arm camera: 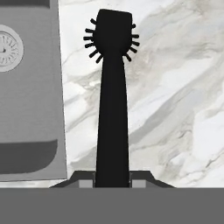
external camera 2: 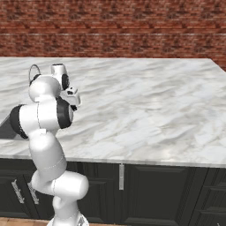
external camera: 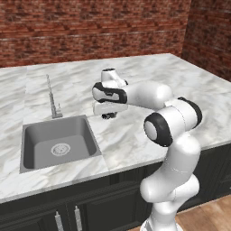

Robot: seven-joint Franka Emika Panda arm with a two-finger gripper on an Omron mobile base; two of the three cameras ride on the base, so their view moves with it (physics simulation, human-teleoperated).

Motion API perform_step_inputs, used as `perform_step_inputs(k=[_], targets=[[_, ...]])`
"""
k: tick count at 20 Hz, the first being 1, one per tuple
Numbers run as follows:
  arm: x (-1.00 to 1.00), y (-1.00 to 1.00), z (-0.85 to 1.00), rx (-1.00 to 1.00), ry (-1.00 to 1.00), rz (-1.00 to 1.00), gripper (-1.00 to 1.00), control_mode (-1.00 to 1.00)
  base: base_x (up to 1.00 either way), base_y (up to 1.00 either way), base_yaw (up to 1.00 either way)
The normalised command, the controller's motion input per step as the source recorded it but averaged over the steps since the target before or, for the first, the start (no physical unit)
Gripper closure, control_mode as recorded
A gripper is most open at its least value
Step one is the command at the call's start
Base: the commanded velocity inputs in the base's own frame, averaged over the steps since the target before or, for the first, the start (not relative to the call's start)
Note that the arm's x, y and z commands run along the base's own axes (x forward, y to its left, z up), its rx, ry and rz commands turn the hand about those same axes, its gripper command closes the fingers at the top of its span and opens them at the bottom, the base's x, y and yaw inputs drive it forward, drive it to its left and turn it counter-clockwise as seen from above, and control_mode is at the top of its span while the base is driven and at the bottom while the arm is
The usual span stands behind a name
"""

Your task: Locate and retrieve the dish brush and bar soap from the cabinet. Place them next to the sink.

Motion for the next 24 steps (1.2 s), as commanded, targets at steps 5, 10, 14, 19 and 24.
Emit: perform_step_inputs(k=[5, 10, 14, 19, 24], targets=[[0.31, 0.04, -0.21, -0.05, -0.02, -0.02, 1.00, -1.00, 0.00, 0.00, 0.00], [0.45, 0.04, -0.48, -0.02, -0.06, 0.00, 1.00, -1.00, 0.00, 0.00, 0.00], [0.24, 0.01, -0.62, 0.03, -0.13, 0.00, 1.00, -1.00, 0.00, 0.00, 0.00], [0.24, 0.00, -0.39, 0.16, -0.07, 0.00, 1.00, -1.00, 0.00, 0.00, 0.00], [0.17, -0.05, -0.45, 0.10, -0.09, 0.00, 1.00, -1.00, 0.00, 0.00, 0.00]])
